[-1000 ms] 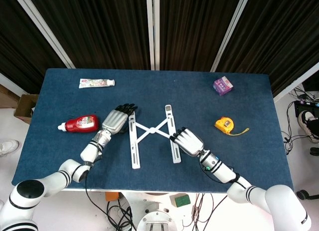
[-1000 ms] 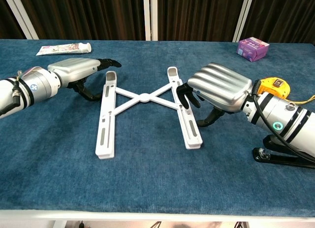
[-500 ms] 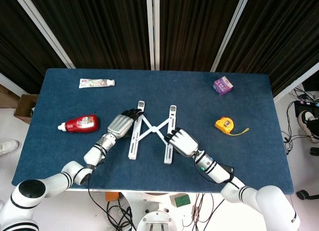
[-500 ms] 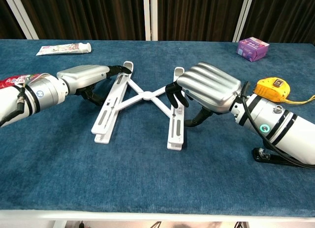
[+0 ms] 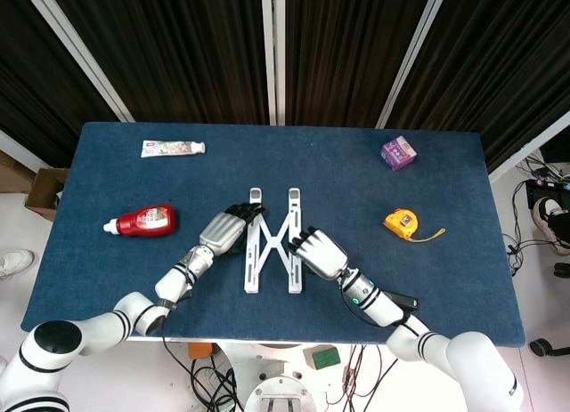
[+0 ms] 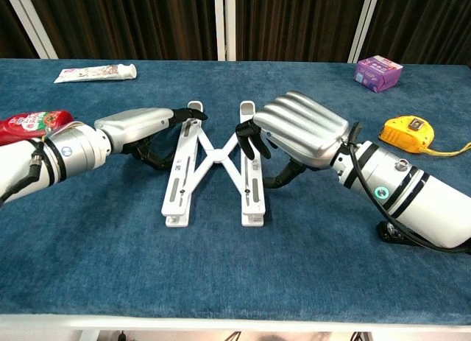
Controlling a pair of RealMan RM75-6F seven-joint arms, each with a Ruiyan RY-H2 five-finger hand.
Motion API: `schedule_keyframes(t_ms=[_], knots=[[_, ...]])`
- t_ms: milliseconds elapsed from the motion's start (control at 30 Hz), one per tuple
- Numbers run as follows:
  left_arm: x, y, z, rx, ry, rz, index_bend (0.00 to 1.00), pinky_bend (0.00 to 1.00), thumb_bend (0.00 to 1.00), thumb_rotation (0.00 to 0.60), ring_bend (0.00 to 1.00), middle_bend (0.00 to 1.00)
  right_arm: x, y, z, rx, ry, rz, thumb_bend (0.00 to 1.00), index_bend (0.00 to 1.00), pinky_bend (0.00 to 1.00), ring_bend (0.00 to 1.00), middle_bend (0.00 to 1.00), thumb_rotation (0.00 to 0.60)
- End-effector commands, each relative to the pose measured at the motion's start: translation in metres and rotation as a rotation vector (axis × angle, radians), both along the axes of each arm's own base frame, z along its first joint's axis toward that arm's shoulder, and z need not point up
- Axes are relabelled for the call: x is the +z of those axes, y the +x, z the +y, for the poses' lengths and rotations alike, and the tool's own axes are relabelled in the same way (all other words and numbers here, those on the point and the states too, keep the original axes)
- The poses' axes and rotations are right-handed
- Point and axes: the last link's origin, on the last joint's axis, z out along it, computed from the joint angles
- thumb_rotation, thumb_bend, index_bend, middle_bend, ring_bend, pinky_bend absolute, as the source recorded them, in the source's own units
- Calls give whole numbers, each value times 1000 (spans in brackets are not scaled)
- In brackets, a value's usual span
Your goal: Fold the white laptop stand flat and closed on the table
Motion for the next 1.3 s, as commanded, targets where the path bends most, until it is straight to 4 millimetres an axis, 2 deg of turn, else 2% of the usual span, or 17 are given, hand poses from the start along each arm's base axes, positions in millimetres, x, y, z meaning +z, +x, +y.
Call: schedule_keyframes(t_ms=[33, 167, 233, 267, 400, 500, 600, 733, 933, 1300], knots=[[0, 0, -3, 4, -13, -9, 51, 137, 17, 600, 33, 18, -2, 2, 1, 5, 5, -3, 0, 619, 703, 595, 682, 600], [12, -6, -2, 11, 7, -4, 50, 137, 16, 600, 33, 18, -2, 1, 4, 17, 28, 3, 0, 614, 703, 586, 650, 600], [25, -13, -2, 19, 32, 3, 51, 137, 17, 600, 33, 18, 3, 1, 4, 27, 59, 5, 0, 556, 689, 571, 599, 600], [32, -16, -2, 24, 48, 3, 51, 137, 17, 600, 33, 18, 7, 1, 3, 37, 72, 13, 0, 477, 655, 542, 553, 600], [71, -33, -10, 47, 144, -5, 51, 137, 16, 600, 33, 18, 33, 16, -4, 97, 133, 94, 0, 235, 454, 383, 392, 600], [94, -44, -19, 83, 193, -26, 51, 137, 16, 600, 33, 18, 49, 33, -11, 112, 196, 203, 0, 31, 218, 176, 209, 600], [113, -55, -30, 123, 226, -39, 51, 137, 17, 600, 32, 18, 61, 55, -14, 135, 240, 325, 0, 0, 117, 60, 101, 600], [127, -71, -46, 170, 248, -39, 51, 137, 15, 600, 33, 18, 59, 73, -18, 150, 274, 440, 0, 0, 72, 7, 51, 600], [138, -89, -63, 234, 271, -52, 51, 136, 14, 600, 33, 18, 44, 77, -21, 209, 277, 580, 0, 0, 30, 0, 4, 600], [145, -105, -74, 287, 295, -92, 51, 136, 14, 600, 32, 18, 12, 86, -23, 243, 292, 586, 0, 0, 0, 0, 0, 600]])
